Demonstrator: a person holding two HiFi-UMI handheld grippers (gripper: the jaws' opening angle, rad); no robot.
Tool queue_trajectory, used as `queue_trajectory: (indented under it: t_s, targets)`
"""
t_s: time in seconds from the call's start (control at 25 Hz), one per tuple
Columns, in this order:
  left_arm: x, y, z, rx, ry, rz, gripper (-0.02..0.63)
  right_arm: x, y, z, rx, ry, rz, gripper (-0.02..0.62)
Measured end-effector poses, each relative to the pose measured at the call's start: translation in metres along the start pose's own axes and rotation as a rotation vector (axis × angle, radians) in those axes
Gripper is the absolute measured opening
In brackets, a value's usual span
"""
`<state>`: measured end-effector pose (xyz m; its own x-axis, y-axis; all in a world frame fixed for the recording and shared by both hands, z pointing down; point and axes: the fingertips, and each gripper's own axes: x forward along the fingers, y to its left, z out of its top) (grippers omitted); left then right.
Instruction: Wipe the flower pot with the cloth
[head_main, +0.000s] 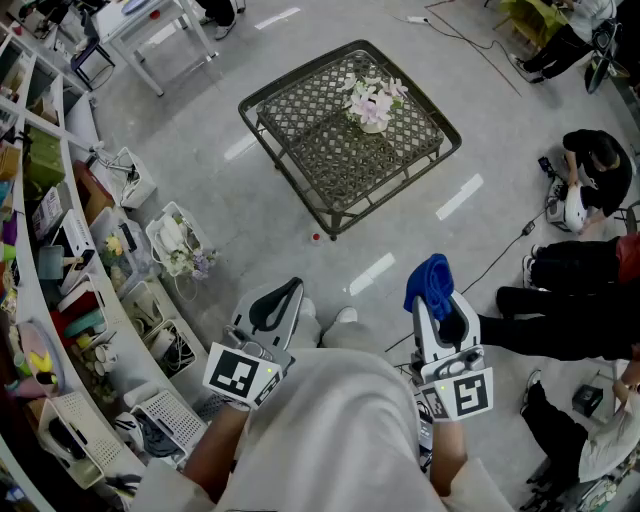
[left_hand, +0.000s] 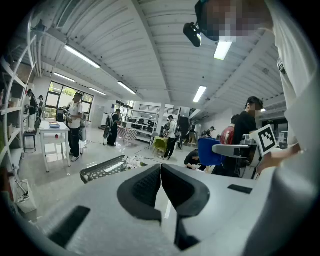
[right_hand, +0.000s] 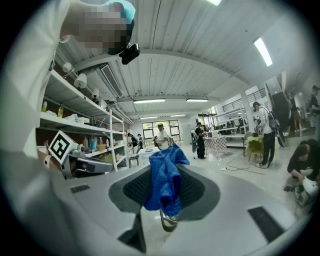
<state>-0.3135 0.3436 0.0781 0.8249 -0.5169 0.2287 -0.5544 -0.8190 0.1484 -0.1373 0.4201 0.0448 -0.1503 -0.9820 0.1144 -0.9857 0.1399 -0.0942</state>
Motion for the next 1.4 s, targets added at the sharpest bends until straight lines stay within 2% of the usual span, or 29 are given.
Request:
queue_trajectory:
  t_s: [0.12,0.36,0.48,0.8,1.12,1.4]
  targets:
    - [0.0,-0.026,0.001,0.003,0.014,0.016,0.026,-0.016,0.002,-0.001,-0.002,0.002,0.031,0.129]
    - [0.005,-0.064,0.004,0.023,0.012,0.021,0.026,-0.036,-0.017,-0.008,0.002,0.0,0.029,0.127]
    - [0.005,-0.072,0.003,0.049,0.021,0.03,0.026,-0.043,-0.025,-0.012,0.024,-0.017,0.03,0.127]
    - [0.006,-0.078,-0.008,0.043,0.05,0.039,0.026,-0.046,-0.031,-0.021,0.062,-0.022,0.044,0.141]
    - [0.043,-0.044,0.004,0.046,0.039,0.034,0.026,0.0,-0.047,-0.015,0.023,-0.024,0.039,0.128]
    - [0.103,0.036,0.026,0.031,0.026,-0.034,0.026,0.091,-0.066,0.001,-0.004,-0.004,-0.014,0.114]
